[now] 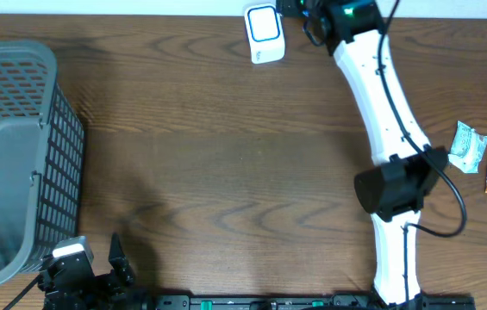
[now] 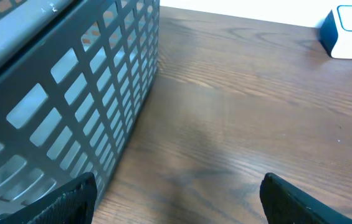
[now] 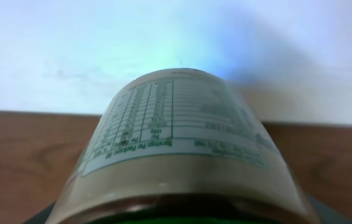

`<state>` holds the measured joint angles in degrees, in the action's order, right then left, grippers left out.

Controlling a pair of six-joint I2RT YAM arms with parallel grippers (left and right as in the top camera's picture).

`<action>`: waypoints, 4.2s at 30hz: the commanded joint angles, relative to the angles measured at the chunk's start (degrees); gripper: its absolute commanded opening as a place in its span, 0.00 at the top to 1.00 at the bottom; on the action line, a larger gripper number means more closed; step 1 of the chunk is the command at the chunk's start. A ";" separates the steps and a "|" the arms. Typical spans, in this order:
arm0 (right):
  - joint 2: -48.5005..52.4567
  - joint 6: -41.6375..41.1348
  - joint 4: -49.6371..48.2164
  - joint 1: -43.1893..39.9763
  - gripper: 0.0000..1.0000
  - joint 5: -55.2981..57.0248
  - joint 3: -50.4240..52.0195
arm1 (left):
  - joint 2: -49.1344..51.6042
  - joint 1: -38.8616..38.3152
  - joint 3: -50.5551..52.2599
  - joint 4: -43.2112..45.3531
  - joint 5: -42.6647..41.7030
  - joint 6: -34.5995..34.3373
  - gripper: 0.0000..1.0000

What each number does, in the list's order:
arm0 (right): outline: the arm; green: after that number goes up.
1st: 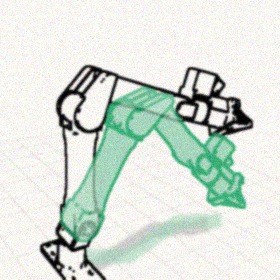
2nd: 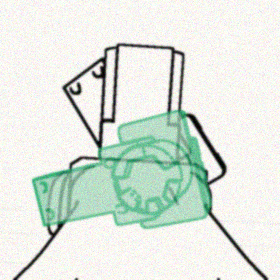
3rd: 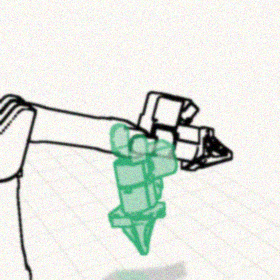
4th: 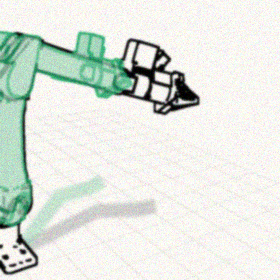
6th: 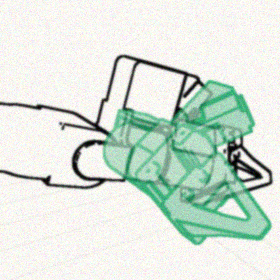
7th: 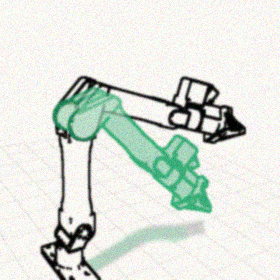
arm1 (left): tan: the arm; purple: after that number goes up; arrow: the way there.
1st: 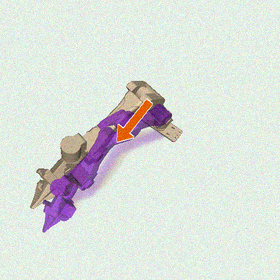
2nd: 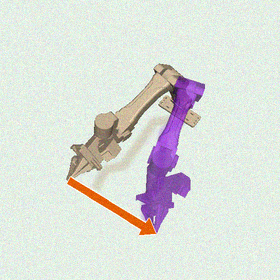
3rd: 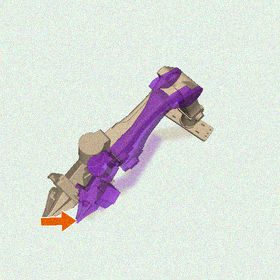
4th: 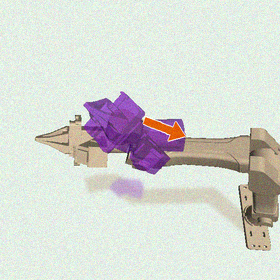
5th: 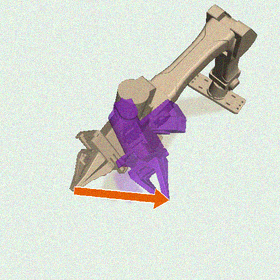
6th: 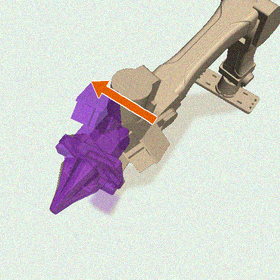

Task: Scan the item barcode
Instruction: 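Hold the jar label in front of the white scanner, then carry the jar right and set it down near the wipes pack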

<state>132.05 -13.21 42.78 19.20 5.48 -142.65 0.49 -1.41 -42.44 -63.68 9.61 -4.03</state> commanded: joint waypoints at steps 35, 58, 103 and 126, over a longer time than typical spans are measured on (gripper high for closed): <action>21.38 13.84 -26.67 5.42 0.48 17.99 -0.50 | -0.31 -0.28 0.00 0.09 0.52 0.96 0.16; -3.67 -5.73 39.56 -5.51 0.46 18.93 -0.52 | -0.31 -0.28 0.00 0.09 0.52 0.94 0.16; -0.42 -6.58 14.62 -60.74 0.33 -4.55 28.41 | -0.31 -0.28 0.00 0.11 0.50 0.94 0.16; -0.09 -11.19 16.57 -59.69 0.16 -7.98 27.17 | -0.31 -0.28 0.00 0.09 0.50 0.94 0.16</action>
<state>133.67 -23.92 58.35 -41.04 -1.30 -114.17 0.47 -1.41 -42.44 -63.66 9.61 -4.03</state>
